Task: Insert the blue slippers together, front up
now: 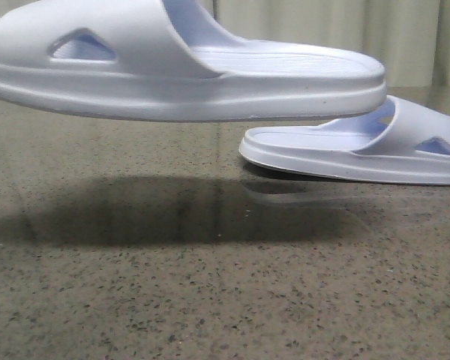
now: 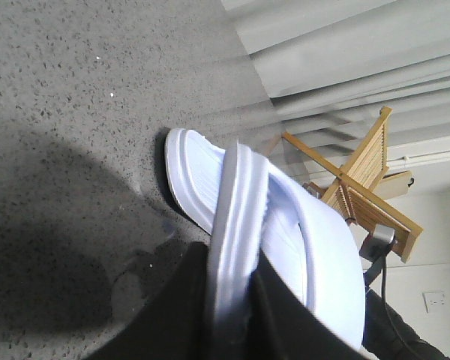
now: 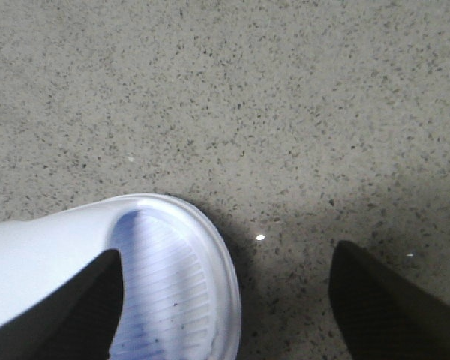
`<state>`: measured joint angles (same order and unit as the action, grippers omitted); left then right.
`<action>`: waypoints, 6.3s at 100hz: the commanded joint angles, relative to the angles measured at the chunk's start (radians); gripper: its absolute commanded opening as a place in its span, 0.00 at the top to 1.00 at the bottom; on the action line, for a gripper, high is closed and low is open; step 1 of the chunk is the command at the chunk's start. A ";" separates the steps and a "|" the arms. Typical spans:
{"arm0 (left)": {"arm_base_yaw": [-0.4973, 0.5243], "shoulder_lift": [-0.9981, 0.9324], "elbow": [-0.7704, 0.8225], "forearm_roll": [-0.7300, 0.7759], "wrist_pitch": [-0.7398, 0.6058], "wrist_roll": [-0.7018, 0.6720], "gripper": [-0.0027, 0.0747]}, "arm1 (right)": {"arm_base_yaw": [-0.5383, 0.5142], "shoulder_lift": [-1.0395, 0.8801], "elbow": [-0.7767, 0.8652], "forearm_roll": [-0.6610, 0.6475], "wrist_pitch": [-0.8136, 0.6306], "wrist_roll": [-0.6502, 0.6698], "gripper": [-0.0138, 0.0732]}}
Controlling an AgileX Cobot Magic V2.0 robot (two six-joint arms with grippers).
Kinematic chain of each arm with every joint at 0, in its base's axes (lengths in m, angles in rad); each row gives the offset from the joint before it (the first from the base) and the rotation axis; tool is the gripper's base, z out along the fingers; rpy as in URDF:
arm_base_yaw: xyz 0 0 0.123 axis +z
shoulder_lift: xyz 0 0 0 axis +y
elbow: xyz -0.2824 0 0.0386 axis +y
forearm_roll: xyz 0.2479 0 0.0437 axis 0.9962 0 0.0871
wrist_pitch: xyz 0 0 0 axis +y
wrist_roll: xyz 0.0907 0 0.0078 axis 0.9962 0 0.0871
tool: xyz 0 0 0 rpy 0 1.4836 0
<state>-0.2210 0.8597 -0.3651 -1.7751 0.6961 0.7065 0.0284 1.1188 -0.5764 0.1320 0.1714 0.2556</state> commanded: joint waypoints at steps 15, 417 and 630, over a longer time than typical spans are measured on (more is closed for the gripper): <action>-0.005 0.005 -0.034 -0.086 0.036 -0.009 0.94 | -0.008 0.026 -0.033 0.015 -0.082 0.004 0.27; -0.005 0.005 -0.034 -0.085 0.165 -0.154 0.94 | 0.083 -0.559 -0.158 0.338 0.431 -0.056 0.96; -0.005 0.005 -0.034 -0.085 0.394 -0.178 0.94 | 0.083 -0.124 0.066 1.599 0.529 -1.155 0.96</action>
<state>-0.2132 0.8667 -0.3651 -1.7733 0.8960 0.5349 0.1036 0.9738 -0.4822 1.6108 0.4963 -0.8242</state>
